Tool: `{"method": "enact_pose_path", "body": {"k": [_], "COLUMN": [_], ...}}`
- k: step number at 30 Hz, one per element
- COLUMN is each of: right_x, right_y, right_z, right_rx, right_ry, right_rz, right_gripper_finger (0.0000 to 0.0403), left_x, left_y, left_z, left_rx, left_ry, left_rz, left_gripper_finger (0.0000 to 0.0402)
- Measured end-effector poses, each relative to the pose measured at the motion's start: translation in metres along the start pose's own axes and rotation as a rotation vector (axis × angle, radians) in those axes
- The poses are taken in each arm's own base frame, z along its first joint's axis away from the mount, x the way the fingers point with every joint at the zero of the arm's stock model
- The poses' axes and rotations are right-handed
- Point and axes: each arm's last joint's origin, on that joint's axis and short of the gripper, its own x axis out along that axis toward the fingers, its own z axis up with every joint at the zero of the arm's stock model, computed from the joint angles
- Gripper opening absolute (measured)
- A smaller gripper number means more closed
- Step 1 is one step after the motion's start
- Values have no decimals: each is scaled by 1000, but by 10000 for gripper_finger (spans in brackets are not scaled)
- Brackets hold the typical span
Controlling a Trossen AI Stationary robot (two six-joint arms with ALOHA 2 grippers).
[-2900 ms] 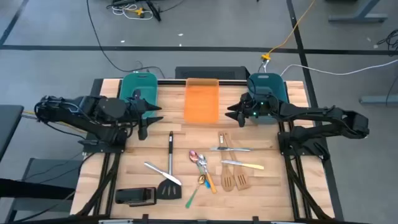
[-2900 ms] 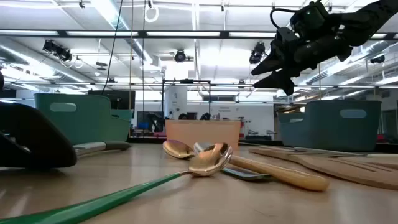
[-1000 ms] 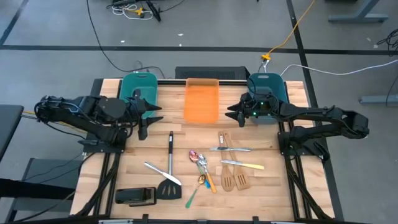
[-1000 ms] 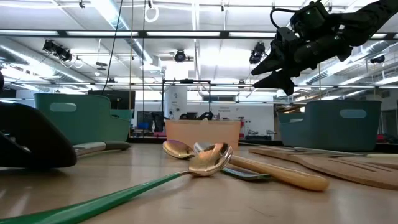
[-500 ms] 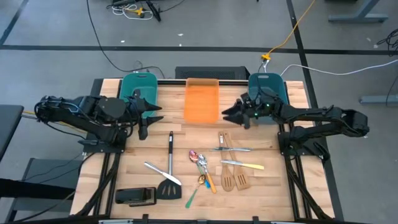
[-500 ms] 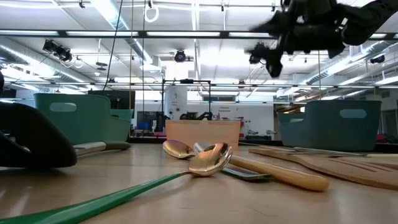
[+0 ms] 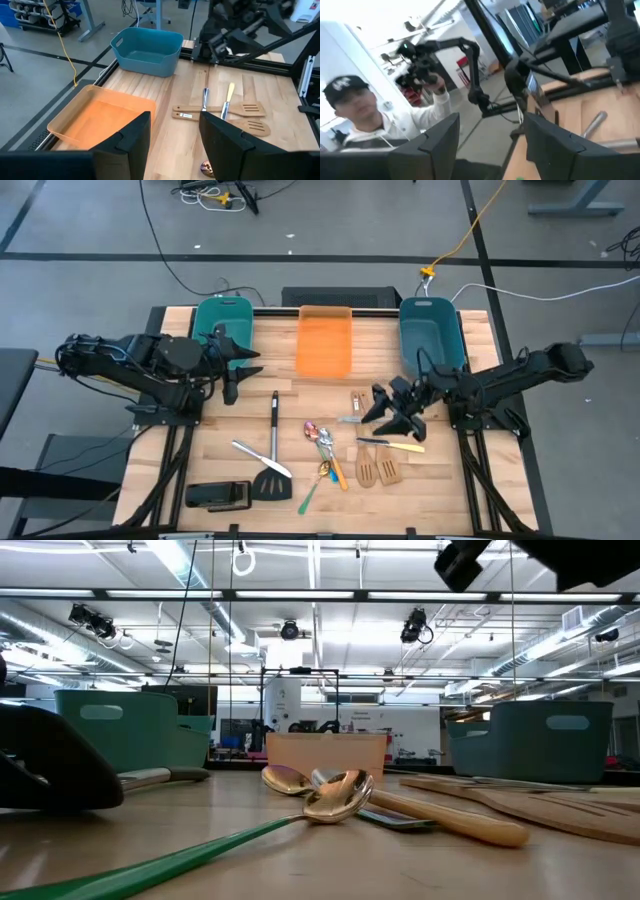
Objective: Pick & Place Kitchen Items
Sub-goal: Put the right silver knife into the orange bin
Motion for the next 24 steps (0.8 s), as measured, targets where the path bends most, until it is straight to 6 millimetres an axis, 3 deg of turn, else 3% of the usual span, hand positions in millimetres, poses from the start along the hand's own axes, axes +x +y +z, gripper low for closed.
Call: {"method": "enact_pose_path", "body": {"k": [12,24], "right_x": [11,14], "right_y": [34,47], "right_z": [-20,-29], "right_rx": [-136,-124], "right_ry": [55,19], "right_rz": [133,49], "right_gripper_finger": [230,230], "left_x": [0,0], "left_y": [0,0], "left_z": [0,0], "left_rx": [2,4], "left_ry": [1,2], "left_rz": [0,1], "left_gripper_finger": [177,177]}}
